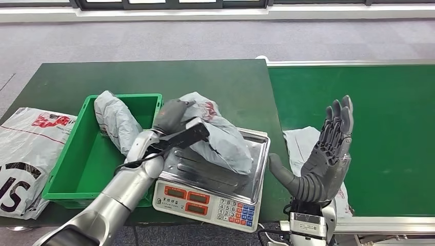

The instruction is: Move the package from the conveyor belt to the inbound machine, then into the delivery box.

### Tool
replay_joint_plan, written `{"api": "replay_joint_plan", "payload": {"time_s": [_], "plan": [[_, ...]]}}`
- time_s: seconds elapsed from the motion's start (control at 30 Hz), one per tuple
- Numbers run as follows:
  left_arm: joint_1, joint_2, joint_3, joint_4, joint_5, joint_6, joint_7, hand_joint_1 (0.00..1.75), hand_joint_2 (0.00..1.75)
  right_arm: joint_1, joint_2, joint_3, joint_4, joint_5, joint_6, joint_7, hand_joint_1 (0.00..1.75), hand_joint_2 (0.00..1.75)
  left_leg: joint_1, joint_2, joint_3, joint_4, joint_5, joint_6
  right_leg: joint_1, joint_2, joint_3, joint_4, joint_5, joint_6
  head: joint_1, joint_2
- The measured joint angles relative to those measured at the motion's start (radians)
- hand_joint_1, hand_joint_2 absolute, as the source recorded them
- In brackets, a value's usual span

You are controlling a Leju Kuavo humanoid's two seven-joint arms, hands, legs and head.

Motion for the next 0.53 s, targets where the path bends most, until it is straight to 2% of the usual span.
{"api": "replay_joint_plan", "payload": {"time_s": [0.13, 0.33, 0.53], "plan": [[0.017, 0.024, 0.050, -0.070, -0.014, -0.002, 0.002, 1.75, 1.75, 0.000, 0.000, 0.000, 0.000, 0.000, 0.000, 0.000, 0.00, 1.75, 0.001, -0.004, -0.001, 0.000, 0.001, -0.001, 0.000, -0.003, 0.000, 0.000, 0.000, 0.000, 0.000, 0.000], [0.031, 0.035, 0.074, -0.110, -0.016, 0.000, 0.002, 1.75, 1.75, 0.000, 0.000, 0.000, 0.000, 0.000, -0.001, 0.000, 0.00, 1.75, 0.000, -0.004, -0.002, 0.000, 0.001, -0.001, 0.000, -0.003, 0.000, 0.000, 0.000, 0.000, 0.000, 0.000], [0.046, 0.058, 0.122, -0.150, -0.020, 0.104, 0.011, 1.75, 1.75, 0.000, 0.000, 0.000, 0.000, -0.008, -0.005, -0.002, 0.00, 1.75, 0.000, -0.002, -0.002, 0.000, 0.001, -0.001, 0.000, -0.002, -0.001, 0.000, 0.000, 0.000, 0.000, 0.000]]}}
